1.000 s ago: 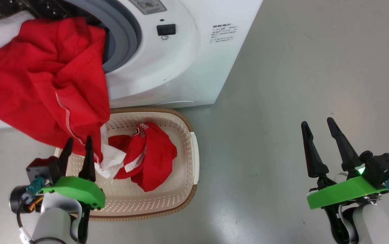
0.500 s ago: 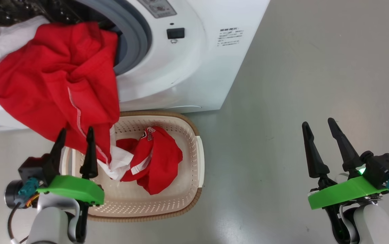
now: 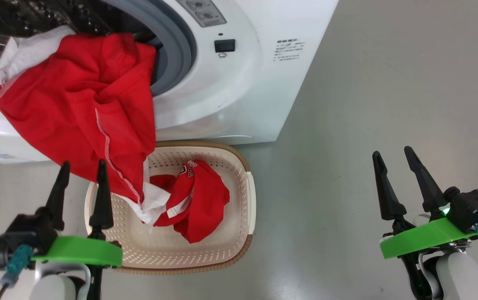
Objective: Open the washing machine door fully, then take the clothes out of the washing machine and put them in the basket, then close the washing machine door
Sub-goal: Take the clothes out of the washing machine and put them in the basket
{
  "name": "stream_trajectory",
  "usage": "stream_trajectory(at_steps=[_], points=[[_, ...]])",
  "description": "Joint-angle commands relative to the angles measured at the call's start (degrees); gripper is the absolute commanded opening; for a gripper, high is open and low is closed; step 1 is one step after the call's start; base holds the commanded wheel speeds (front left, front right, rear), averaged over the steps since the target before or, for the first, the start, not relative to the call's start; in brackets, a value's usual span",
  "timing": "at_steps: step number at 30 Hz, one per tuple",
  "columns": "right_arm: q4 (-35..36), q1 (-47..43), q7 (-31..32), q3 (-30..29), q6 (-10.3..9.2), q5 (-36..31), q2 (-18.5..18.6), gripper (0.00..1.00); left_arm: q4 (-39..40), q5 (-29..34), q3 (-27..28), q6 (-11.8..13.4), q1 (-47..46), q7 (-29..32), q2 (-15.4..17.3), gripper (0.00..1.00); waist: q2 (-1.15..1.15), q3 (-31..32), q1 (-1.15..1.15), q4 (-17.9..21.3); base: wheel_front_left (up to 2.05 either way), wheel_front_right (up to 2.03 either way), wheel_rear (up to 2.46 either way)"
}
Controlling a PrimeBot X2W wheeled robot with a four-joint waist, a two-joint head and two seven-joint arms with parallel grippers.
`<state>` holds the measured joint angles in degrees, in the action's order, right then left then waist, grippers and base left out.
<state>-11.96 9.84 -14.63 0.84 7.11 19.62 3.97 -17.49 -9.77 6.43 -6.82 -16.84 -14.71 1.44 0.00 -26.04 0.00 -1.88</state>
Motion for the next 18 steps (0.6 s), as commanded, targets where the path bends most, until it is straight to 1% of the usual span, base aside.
stream_trajectory(at_steps=[1, 11, 18], points=[[1.15, -0.88, -0.37, 1.16, 0.37, -0.15, 0.50, 1.00, 2.67, -0.45, 1.48, 0.51, 2.08, -0.29, 1.43, 1.00, 0.00, 0.01, 0.00, -0.12, 0.00, 0.00, 0.00], [1.14, -1.15, -0.37, 1.14, 0.37, -0.03, 0.66, 1.00, 9.46, -1.20, 0.55, 1.99, 7.18, -0.29, 1.43, 1.00, 0.00, 0.26, 0.00, -0.28, 0.00, 0.00, 0.00], [1.17, -1.20, -0.37, 1.26, 0.37, -0.06, 0.77, 1.00, 10.82, -1.67, -0.32, 2.81, 7.63, -0.29, 1.43, 1.00, 0.00, 0.35, 0.00, -0.27, 0.00, 0.00, 0.00]])
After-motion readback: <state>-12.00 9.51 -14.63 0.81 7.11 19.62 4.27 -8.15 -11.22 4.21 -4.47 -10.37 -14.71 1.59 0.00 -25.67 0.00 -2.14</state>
